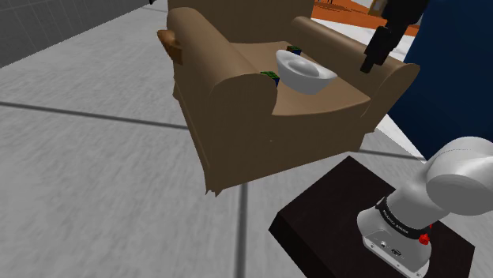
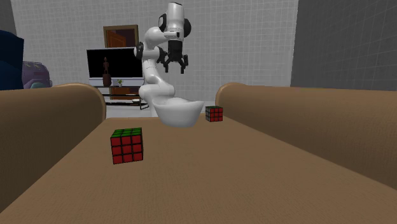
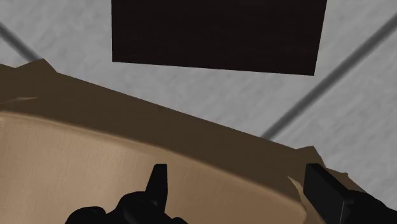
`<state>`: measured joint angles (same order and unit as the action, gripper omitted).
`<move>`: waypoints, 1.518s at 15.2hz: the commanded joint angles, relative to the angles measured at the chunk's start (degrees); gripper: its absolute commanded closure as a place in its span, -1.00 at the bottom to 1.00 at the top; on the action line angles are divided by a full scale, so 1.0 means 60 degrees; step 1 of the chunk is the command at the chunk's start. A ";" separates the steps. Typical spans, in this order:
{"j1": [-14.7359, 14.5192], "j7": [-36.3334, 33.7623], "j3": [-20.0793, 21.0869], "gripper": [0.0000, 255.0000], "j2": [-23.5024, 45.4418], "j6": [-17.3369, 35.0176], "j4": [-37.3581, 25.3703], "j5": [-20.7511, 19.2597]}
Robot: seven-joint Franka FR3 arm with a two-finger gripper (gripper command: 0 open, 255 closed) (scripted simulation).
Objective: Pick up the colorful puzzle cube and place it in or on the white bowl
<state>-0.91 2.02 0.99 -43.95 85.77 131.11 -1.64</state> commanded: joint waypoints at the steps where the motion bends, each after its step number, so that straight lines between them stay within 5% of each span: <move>1: 0.0000 0.0000 0.0000 -1.00 0.0000 0.0000 0.0000 0.0000; 12: 0.0004 -0.0526 0.0188 -1.00 0.3606 0.2489 -0.1204 0.0313; 23: -0.0021 -0.0946 0.0295 -1.00 0.7533 0.3763 -0.3961 0.0463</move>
<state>-1.02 -3.47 2.73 -1.20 107.70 109.24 1.09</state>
